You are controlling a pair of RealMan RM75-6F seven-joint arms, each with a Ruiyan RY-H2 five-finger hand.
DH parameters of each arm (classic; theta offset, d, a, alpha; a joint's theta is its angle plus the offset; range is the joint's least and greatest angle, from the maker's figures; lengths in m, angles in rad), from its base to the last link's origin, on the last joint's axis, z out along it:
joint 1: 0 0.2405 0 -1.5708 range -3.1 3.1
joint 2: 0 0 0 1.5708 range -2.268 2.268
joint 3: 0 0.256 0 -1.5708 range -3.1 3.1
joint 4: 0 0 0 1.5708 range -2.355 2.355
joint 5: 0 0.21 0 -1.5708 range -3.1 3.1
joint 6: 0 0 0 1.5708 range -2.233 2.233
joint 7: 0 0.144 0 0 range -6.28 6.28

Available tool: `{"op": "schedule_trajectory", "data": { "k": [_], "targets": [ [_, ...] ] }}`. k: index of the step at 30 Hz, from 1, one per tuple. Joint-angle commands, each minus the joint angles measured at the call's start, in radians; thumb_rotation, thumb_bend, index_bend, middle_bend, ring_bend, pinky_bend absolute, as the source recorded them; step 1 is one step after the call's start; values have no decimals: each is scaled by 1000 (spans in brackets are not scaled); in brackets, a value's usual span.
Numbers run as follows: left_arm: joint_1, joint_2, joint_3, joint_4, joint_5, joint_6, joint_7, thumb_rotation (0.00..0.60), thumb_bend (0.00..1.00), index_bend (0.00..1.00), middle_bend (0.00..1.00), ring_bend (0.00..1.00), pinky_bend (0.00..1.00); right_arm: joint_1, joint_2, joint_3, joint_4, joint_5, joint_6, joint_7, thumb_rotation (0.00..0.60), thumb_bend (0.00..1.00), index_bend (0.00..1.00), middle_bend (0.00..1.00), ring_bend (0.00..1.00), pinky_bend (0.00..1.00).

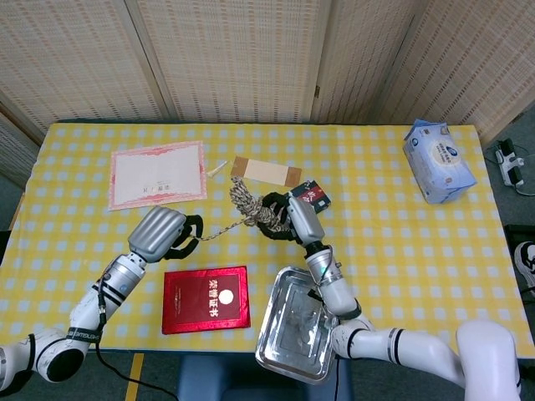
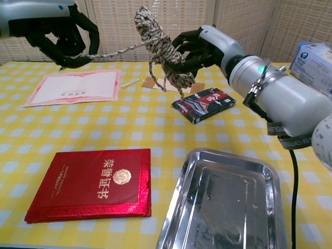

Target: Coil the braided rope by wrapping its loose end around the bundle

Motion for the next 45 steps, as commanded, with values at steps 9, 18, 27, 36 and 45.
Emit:
{"op": "schedule_trajectory", "data": {
  "k": [9, 18, 27, 36, 45],
  "targets": [
    [32, -50, 43, 161, -58, -46, -60, 600, 498, 647, 917, 847, 781, -86, 114, 6, -45, -93, -21, 242, 600, 581, 795, 709, 762, 604],
    [19, -92, 45, 250, -122, -79, -29, 600, 498, 647, 917, 847, 781, -120, 188, -18, -73, -158, -49, 368, 600, 581, 797, 710, 763, 605],
    [-9, -118, 26, 286, -173, -104, 0, 600, 498, 647, 917, 847, 781, -123, 264, -91, -109, -283, -89, 454, 600, 581, 805, 716, 766, 612],
    [-30, -138, -2, 275, -42, -75, -44, 600, 498, 652, 917, 851, 781, -95, 289, -170, -138, -369, -124, 406, 600, 581, 815, 724, 770, 612],
    [-86, -137, -17, 224, -8, -76, 57, 600, 498, 650, 918, 851, 781, -57, 311, -202, -194, -382, -178, 364, 600, 582, 815, 724, 768, 612]
  ]
}}
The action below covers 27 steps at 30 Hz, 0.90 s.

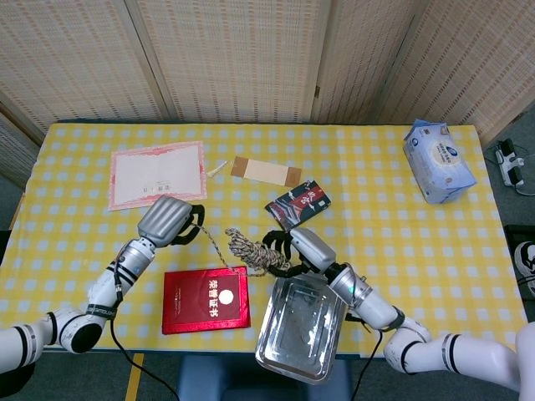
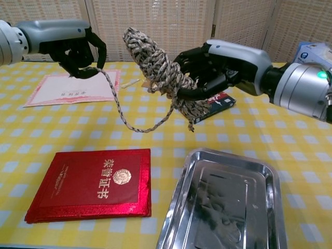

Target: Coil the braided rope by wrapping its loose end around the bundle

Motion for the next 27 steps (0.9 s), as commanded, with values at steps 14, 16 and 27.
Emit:
{"op": "schedule_trajectory", "data": {
  "k": [14, 16, 27],
  "targets": [
    [-84, -10, -55, -79, -27, 33, 131, 600, 497, 636, 917, 851, 781, 81, 13, -5, -98, 144, -133, -233, 600, 583, 815, 724, 778, 611],
    [-86, -7, -59, -96, -19, 40, 131, 600, 498, 635, 917, 851, 781, 88, 3, 0, -102, 185, -141, -269, 600, 582, 815, 726, 777, 612],
    [-81, 3, -83, -176, 16, 67, 39, 600, 498, 632, 917, 851, 781, 115, -55, 34, -92, 410, -135, -403, 600, 583, 831, 735, 776, 613]
  ]
}}
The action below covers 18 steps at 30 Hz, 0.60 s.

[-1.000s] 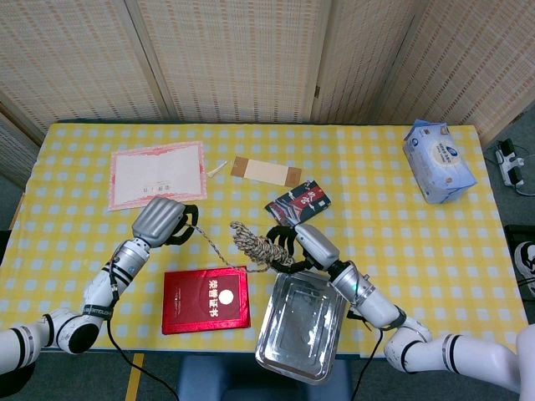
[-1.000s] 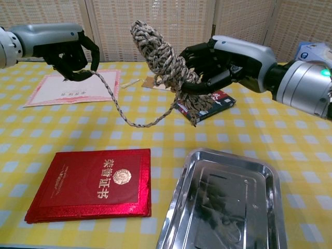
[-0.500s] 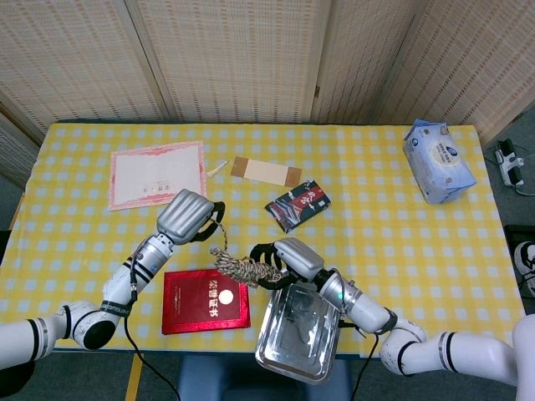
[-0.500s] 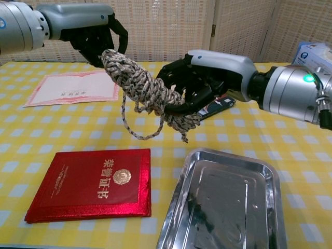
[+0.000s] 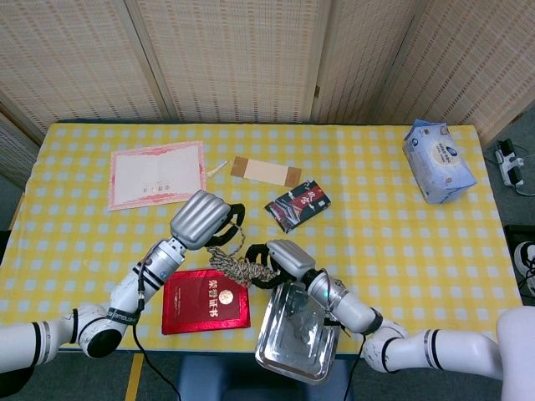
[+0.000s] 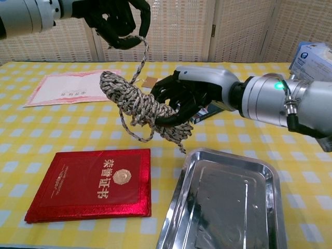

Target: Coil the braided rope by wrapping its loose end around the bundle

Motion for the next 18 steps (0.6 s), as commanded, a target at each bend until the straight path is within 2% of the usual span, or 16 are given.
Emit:
{"op": "schedule_trajectory", "data": {
  "k": [1, 10, 13, 14, 18],
  "targets": [
    [10, 13, -9, -29, 14, 9, -45, 600, 498, 632, 917, 851, 781, 9, -26, 20, 10, 72, 13, -36, 600, 582, 831, 736, 775, 614],
    [35, 33, 7, -61, 56, 35, -78, 600, 498, 633, 917, 850, 781, -4, -82, 63, 50, 167, 86, -45, 600, 582, 839, 739, 776, 616],
    [47, 37, 20, -67, 70, 40, -92, 600, 498, 635, 917, 850, 781, -22, -129, 88, 79, 179, 167, -48, 600, 582, 857, 746, 785, 624],
    [54, 38, 33, -69, 77, 38, -97, 600, 497, 635, 917, 850, 781, -34, -158, 111, 94, 182, 213, -27, 600, 582, 859, 747, 787, 626],
    [69, 41, 48, -73, 98, 45, -118, 600, 497, 635, 917, 850, 781, -54, -219, 139, 142, 137, 290, 15, 600, 582, 865, 752, 789, 632]
  ]
}}
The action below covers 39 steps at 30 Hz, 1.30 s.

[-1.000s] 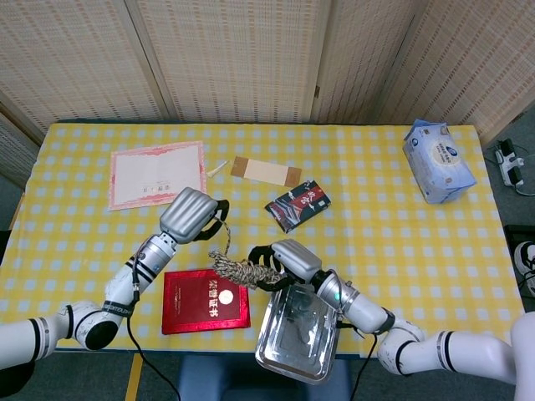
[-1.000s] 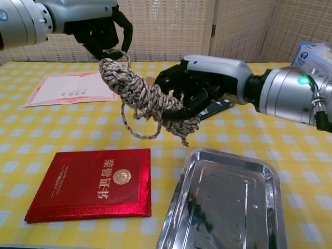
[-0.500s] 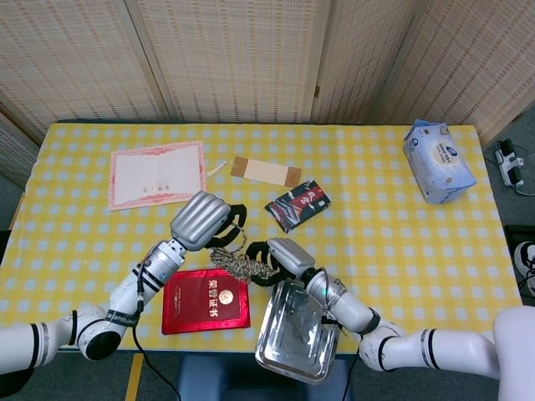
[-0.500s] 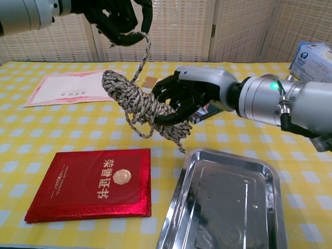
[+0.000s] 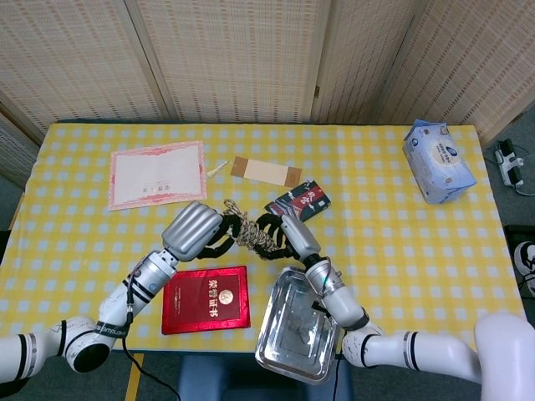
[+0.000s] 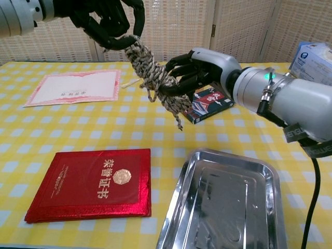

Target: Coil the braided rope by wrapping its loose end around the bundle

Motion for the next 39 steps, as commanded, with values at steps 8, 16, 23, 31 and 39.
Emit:
{"op": "schedule_trajectory", "data": {
  "k": [8, 16, 23, 31, 39],
  "targets": [
    [37, 6, 34, 17, 33, 8, -52, 600, 498, 637, 917, 849, 781, -53, -111, 69, 109, -124, 127, 157, 600, 582, 865, 752, 790, 631],
    [56, 4, 56, 71, 21, -12, -77, 600, 497, 636, 917, 849, 781, -81, -98, 81, 119, -218, 131, 301, 600, 582, 875, 760, 790, 635],
    [64, -4, 59, 131, -20, -32, -88, 600, 497, 637, 917, 849, 781, -105, -45, 69, 90, -281, 117, 380, 600, 582, 878, 763, 794, 638],
    [68, -17, 54, 196, -65, -54, -102, 600, 498, 640, 917, 849, 781, -129, 5, 62, 53, -319, 119, 426, 600, 581, 883, 768, 798, 643],
    [74, -29, 49, 237, -96, -65, -107, 600, 498, 640, 917, 849, 781, -152, 61, 52, 11, -332, 115, 435, 600, 582, 883, 769, 796, 643]
  ]
}}
